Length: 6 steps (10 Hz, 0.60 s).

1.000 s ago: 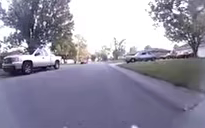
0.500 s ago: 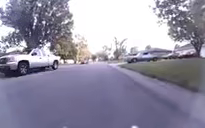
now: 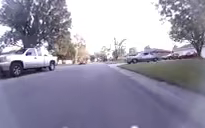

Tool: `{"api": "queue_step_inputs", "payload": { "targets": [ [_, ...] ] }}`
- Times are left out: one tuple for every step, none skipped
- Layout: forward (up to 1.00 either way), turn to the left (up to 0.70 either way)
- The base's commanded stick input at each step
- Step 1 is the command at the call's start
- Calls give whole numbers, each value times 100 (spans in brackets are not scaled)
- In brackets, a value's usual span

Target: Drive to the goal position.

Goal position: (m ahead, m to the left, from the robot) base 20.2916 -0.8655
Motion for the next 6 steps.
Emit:
{"api": "queue_step_inputs", "payload": {
  "targets": [
    [100, 0],
    [100, 0],
    [100, 0],
    [100, 0],
    [100, 0],
    [100, 0]
  ]
}}
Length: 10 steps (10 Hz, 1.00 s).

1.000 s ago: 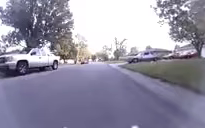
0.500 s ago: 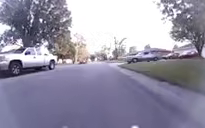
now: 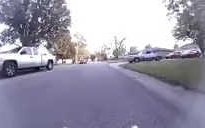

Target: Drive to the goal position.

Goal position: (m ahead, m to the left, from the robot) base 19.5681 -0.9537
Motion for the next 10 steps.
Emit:
{"api": "queue_step_inputs", "payload": {
  "targets": [
    [100, 0],
    [100, 0],
    [100, 0],
    [100, 0],
    [100, 0],
    [100, 0],
    [100, 0],
    [100, 0],
    [100, 0],
    [100, 0]
  ]
}}
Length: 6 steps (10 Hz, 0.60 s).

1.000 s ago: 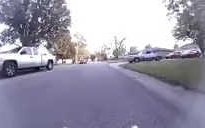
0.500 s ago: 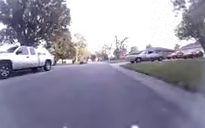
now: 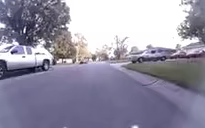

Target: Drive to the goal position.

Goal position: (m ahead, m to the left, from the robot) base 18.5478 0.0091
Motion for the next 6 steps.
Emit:
{"api": "queue_step_inputs", "payload": {
  "targets": [
    [100, 0],
    [100, 0],
    [100, 0],
    [100, -13],
    [100, -40],
    [100, -40]
  ]
}}
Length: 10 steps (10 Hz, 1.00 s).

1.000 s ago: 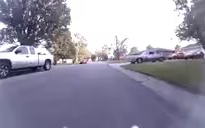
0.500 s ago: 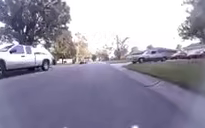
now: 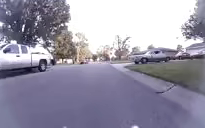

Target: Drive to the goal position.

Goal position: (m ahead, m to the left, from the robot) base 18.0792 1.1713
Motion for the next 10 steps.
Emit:
{"api": "queue_step_inputs", "payload": {
  "targets": [
    [100, -26],
    [100, 0],
    [100, 0],
    [100, 0],
    [100, 0],
    [100, 0],
    [100, 0],
    [100, 0],
    [100, 0],
    [100, 0]
  ]
}}
